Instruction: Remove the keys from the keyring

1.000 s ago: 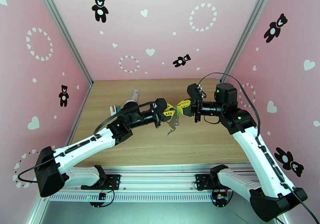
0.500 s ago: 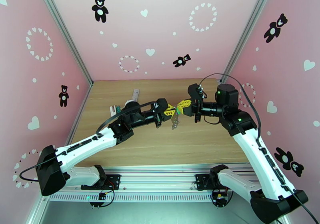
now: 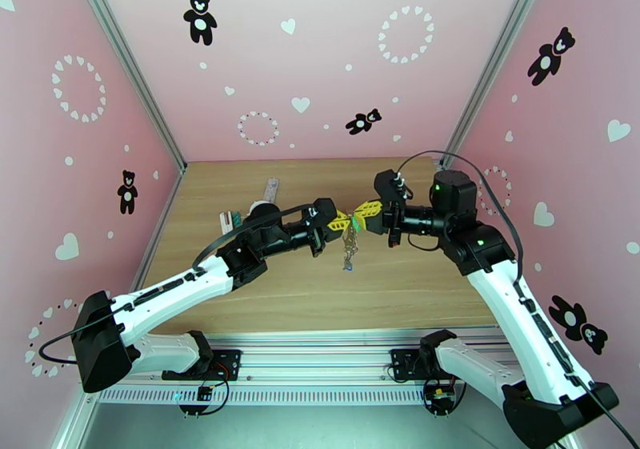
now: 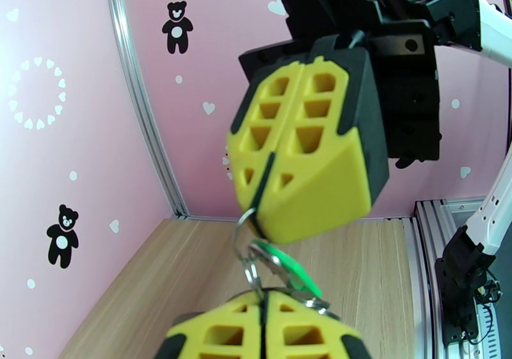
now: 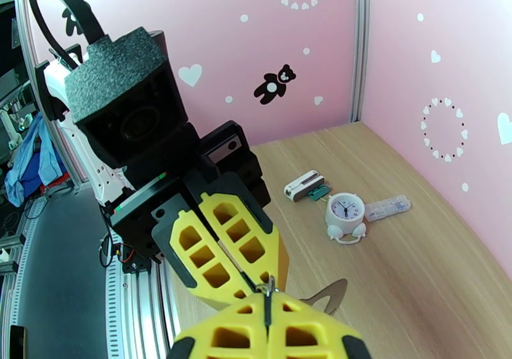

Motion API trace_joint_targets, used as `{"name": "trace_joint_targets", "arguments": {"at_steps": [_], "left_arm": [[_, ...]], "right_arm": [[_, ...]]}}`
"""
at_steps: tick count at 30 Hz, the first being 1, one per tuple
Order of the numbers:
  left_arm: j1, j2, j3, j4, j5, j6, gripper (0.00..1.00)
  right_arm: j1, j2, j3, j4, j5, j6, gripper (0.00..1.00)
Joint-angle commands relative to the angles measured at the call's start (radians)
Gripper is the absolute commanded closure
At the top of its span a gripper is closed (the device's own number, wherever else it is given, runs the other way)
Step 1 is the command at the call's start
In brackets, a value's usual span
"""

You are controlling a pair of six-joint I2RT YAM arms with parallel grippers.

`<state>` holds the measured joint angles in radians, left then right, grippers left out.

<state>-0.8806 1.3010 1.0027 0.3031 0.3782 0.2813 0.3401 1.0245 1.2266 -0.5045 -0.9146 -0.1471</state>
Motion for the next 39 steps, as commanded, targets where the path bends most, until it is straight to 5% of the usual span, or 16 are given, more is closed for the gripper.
{"name": "trace_joint_targets", "arguments": {"at_steps": [1, 12, 17, 22, 29, 39], "left_arm": [[-0.006, 0.003, 0.049, -0.022, -0.001, 0.021, 0.94], [0.02, 0.006, 0.162, -0.122, 0.02, -0.03, 0.96], [0.023, 0.029, 0.195, -0.175, 0.054, -0.057, 0.9], [0.022, -0.013, 0.077, -0.056, 0.047, -0.033, 0.79], [0.015, -0.02, 0.008, 0.02, 0.001, 0.008, 0.75], [-0.015, 0.023, 0.001, 0.075, -0.076, 0.044, 0.74]], "right_arm": [[0.038, -0.023, 0.007, -0.044, 0.046, -0.048, 1.0], [0.187, -0.011, 0.016, -0.177, 0.289, -0.189, 1.0], [0.185, -0.027, -0.008, -0.093, 0.313, -0.152, 1.0], [0.103, -0.028, -0.006, 0.004, 0.189, -0.052, 1.0], [0.032, -0.008, 0.0, 0.056, 0.048, 0.053, 1.0], [0.014, 0.007, 0.004, 0.084, 0.026, 0.148, 1.0]]}}
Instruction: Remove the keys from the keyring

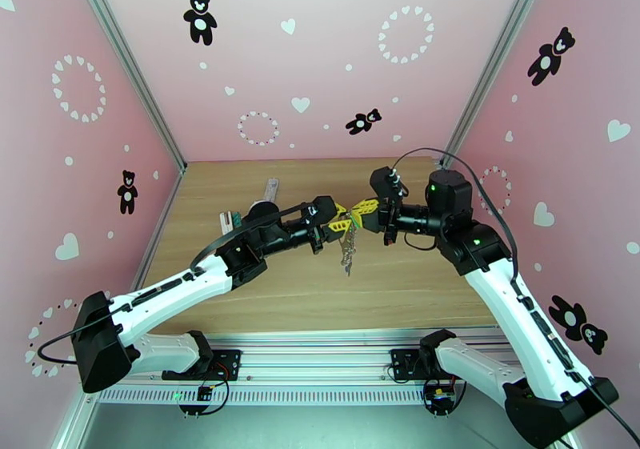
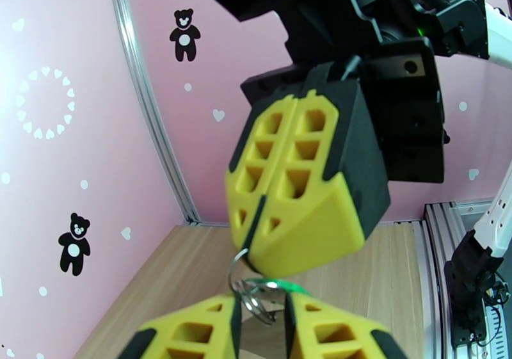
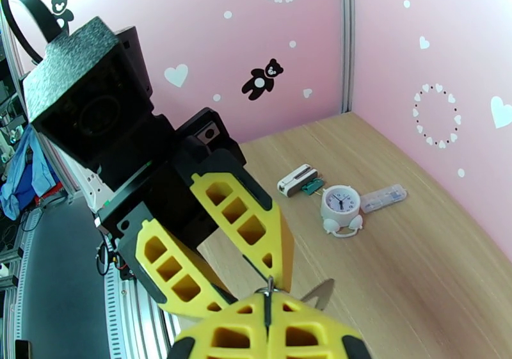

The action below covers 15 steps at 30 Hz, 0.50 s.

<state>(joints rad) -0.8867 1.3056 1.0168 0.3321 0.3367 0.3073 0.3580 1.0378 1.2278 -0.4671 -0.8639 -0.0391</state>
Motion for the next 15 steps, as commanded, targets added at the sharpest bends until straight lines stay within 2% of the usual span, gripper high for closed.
{"name": "trace_joint_targets", "arguments": {"at_steps": [1, 15], "left_arm": [[-0.009, 0.018, -0.018, 0.053, -0.037, 0.017, 0.74], [-0.009, 0.026, -0.04, 0.1, -0.076, 0.0, 0.76]], "right_arm": [[-0.006, -0.007, 0.003, 0.051, -0.023, 0.047, 1.0], [-0.011, -0.006, 0.013, 0.075, -0.012, 0.089, 1.0]]}}
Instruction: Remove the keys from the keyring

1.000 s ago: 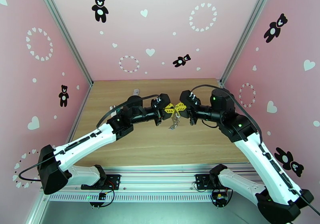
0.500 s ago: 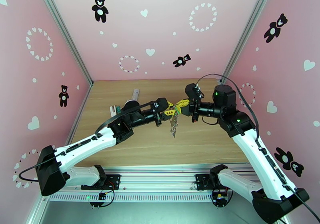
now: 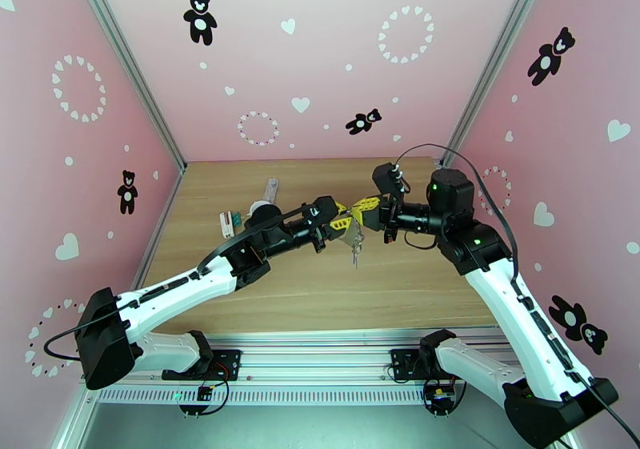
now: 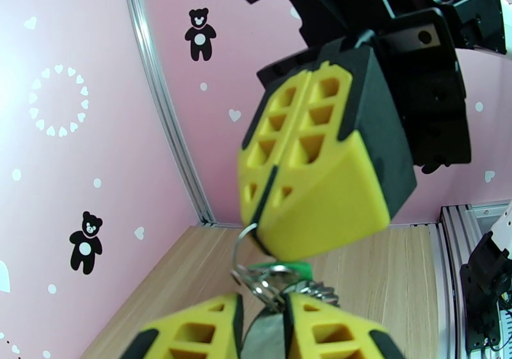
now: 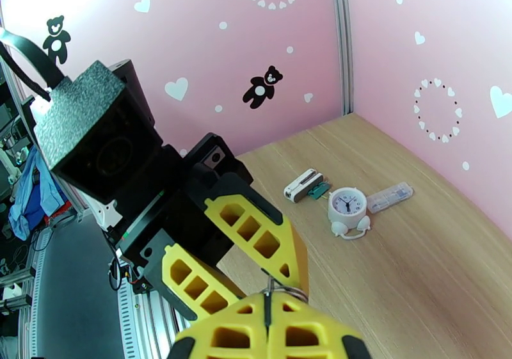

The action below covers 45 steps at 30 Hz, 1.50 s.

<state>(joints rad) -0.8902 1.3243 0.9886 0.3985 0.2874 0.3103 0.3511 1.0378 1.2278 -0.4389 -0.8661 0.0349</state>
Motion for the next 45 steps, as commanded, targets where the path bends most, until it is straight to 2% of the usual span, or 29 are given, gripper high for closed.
{"name": "trace_joint_targets", "arguments": {"at_steps": [1, 8, 15, 24, 30, 35, 38, 43, 45], "left_arm": [[-0.005, 0.009, -0.014, 0.037, -0.031, -0.003, 0.78], [-0.006, 0.006, -0.013, 0.038, -0.04, 0.0, 0.88], [-0.006, 0.004, 0.009, 0.009, -0.024, 0.006, 0.92], [0.004, -0.01, 0.064, -0.069, -0.004, -0.002, 0.94], [0.027, -0.017, 0.098, -0.103, 0.023, -0.05, 0.96], [0.032, -0.007, 0.131, -0.154, 0.056, -0.069, 0.94], [0.031, -0.012, 0.114, -0.144, 0.069, -0.066, 0.85], [0.031, -0.036, 0.042, -0.094, 0.065, -0.028, 0.75], [0.032, -0.039, 0.036, -0.102, 0.058, -0.009, 0.75]], "right_arm": [[-0.004, -0.008, 0.01, 0.049, -0.005, 0.016, 1.0], [-0.004, -0.006, 0.004, 0.043, 0.002, 0.01, 1.0], [-0.003, -0.005, 0.008, 0.012, 0.015, -0.025, 1.0], [0.054, -0.022, 0.009, -0.103, 0.064, -0.193, 1.0], [0.11, -0.032, 0.01, -0.182, 0.179, -0.303, 1.0], [0.121, -0.032, 0.016, -0.164, 0.2, -0.303, 1.0], [0.11, -0.033, 0.021, -0.116, 0.198, -0.257, 1.0], [0.05, -0.024, 0.045, -0.066, 0.09, -0.173, 1.0], [0.032, -0.018, 0.056, -0.064, 0.055, -0.149, 1.0]]}}
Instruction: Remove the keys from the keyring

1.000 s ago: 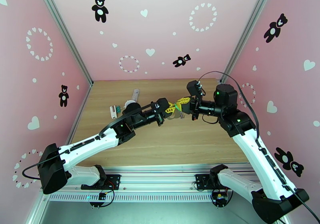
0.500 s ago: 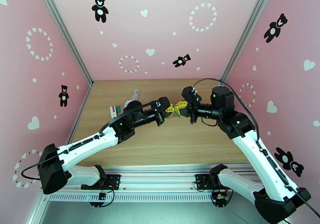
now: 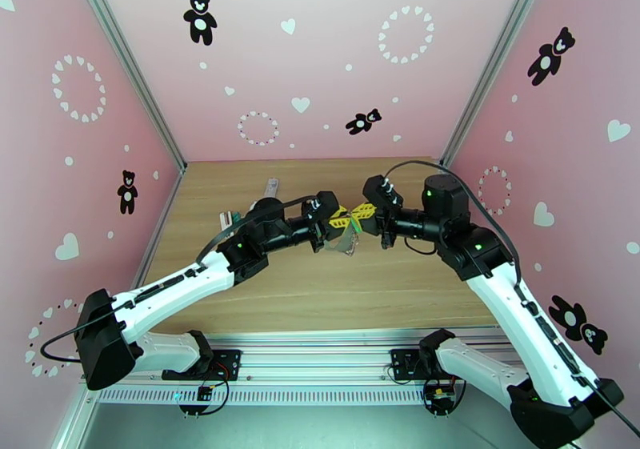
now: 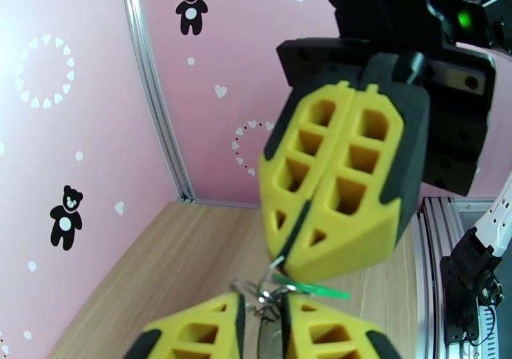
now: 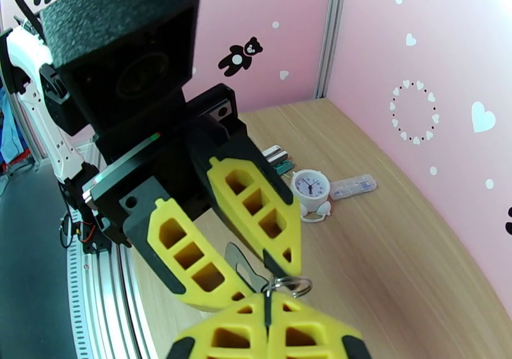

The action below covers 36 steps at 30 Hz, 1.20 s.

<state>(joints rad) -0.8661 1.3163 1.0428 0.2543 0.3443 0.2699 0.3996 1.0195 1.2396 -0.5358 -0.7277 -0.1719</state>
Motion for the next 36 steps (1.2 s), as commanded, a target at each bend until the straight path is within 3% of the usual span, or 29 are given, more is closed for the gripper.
{"name": "trace_joint_targets", "arguments": {"at_steps": [1, 16, 27, 36], "left_arm": [[0.007, -0.029, -0.018, 0.035, 0.002, 0.042, 0.75], [0.007, 0.007, -0.023, 0.088, 0.027, 0.095, 0.75], [0.007, 0.017, -0.021, 0.112, 0.043, 0.089, 0.85], [0.007, 0.02, -0.033, 0.12, 0.04, 0.082, 0.86]], "right_arm": [[-0.024, 0.003, 0.045, 0.038, -0.097, 0.074, 1.0], [-0.057, 0.004, 0.055, 0.09, -0.168, 0.202, 1.0], [-0.065, 0.018, 0.065, 0.111, -0.165, 0.266, 1.0], [-0.064, 0.009, 0.066, 0.112, -0.137, 0.273, 1.0]]}}
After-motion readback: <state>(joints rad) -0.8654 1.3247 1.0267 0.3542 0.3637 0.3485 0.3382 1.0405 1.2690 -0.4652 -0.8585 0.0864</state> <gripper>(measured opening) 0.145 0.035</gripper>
